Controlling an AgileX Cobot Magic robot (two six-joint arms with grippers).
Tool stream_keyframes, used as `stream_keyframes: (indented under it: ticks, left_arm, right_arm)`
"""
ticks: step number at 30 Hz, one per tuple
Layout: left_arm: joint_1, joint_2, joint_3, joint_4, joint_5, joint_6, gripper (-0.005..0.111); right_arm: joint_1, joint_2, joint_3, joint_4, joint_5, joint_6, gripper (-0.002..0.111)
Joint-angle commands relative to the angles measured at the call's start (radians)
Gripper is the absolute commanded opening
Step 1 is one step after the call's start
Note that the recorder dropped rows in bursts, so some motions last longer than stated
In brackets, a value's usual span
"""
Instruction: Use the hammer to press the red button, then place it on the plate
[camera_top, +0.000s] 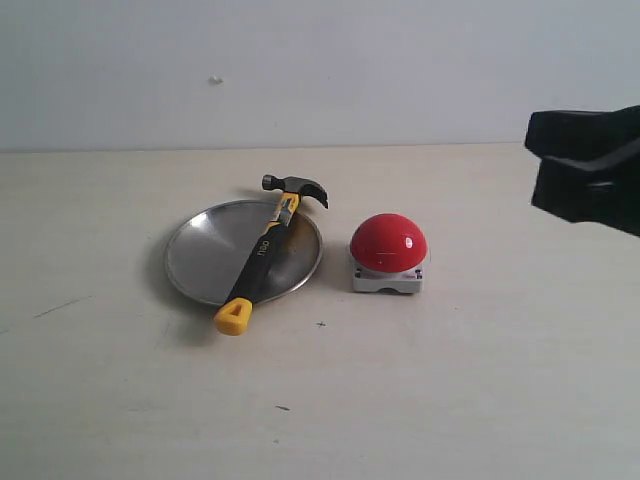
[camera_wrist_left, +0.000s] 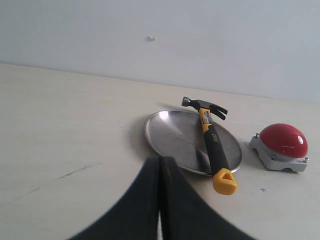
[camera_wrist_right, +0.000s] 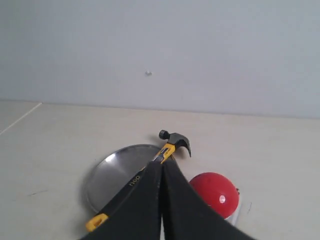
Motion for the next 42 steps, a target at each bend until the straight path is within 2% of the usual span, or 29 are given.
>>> stream_keyframes:
  ticks: [1, 4, 8, 12, 14, 25, 37, 38, 40, 42]
  left_arm:
    - [0.002, -0.007, -0.002, -0.004, -0.008, -0.006, 0.0]
    - [0.002, -0.007, -0.002, -0.004, -0.008, -0.006, 0.0]
    - [0.002, -0.007, -0.002, -0.004, -0.008, -0.006, 0.0]
    - [0.002, -0.007, -0.002, -0.004, -0.008, -0.006, 0.0]
    - [0.002, -0.007, -0.002, -0.004, -0.008, -0.006, 0.0]
    - [0.002, -0.007, -0.002, -0.004, -0.008, -0.006, 0.0]
    - [0.002, -0.007, -0.002, -0.004, -0.008, -0.006, 0.0]
    - [0.002, -0.007, -0.002, -0.004, -0.008, -0.006, 0.0]
    - [0.002, -0.007, -0.002, -0.004, -0.008, -0.006, 0.0]
    - [0.002, -0.007, -0.002, -0.004, -0.008, -0.006, 0.0]
  right_arm:
    - [-0.034, -0.055, 0.026, -0.004, -0.044, -0.129, 0.0]
    - [-0.137, -0.116, 0.07, -0.004, 0.055, -0.225, 0.0]
    - [-0.338, -0.227, 0.16, -0.004, 0.208, -0.276, 0.0]
    - [-0.525, -0.363, 0.249, -0.004, 0.245, -0.275, 0.0]
    - [-0.583, -0.419, 0.284, -0.004, 0.238, -0.275, 0.0]
    - [-0.604, -0.524, 0.37, -0.004, 0.153, -0.269, 0.0]
    - [-0.604, -0.599, 0.44, -0.004, 0.204, -0.219, 0.0]
    - [-0.604, -0.606, 0.44, -0.095, 0.238, -0.144, 0.0]
    - [-0.604, -0.606, 0.44, -0.428, 0.315, 0.122, 0.0]
    - [-0.604, -0.613, 0.44, -0.921, 0.392, 0.56, 0.0]
